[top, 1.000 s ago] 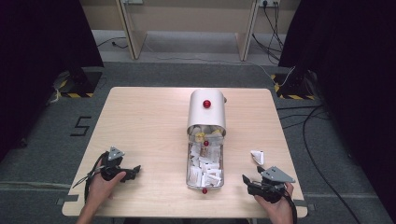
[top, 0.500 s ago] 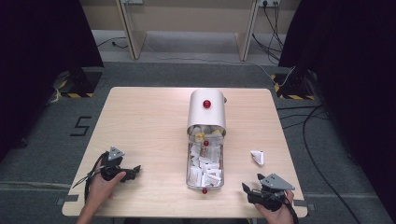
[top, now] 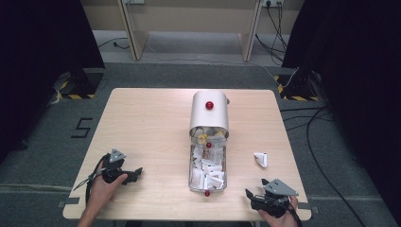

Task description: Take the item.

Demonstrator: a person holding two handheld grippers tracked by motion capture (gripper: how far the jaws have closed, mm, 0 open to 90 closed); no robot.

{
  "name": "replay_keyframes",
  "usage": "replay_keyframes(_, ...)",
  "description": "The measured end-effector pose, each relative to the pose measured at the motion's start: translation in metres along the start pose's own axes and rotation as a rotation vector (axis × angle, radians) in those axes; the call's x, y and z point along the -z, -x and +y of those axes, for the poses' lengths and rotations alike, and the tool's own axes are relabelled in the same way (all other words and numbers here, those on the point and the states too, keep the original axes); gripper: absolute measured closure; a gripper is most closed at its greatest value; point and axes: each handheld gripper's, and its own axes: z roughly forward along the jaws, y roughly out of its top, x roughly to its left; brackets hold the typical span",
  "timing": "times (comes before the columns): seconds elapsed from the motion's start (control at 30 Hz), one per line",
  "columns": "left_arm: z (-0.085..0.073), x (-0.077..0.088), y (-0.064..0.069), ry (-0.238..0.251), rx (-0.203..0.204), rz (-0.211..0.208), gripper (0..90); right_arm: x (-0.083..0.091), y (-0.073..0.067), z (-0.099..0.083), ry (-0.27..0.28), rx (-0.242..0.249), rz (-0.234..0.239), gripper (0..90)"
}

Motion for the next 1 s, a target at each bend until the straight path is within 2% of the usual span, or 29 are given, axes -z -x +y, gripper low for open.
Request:
replay_keyframes(0.3, 0.0, 0.0, 0.0, 0.0, 0.0, 0.0, 0.0, 0.001, 0.001, -0.01, -0.015, -0.022, -0.02, 21.4)
replay_keyframes(1.0, 0.0, 0.0, 0.0, 0.0, 0.0, 0.0, 0.0, 0.007, -0.004, -0.027, -0.015, -0.035, -0.029, 20.5)
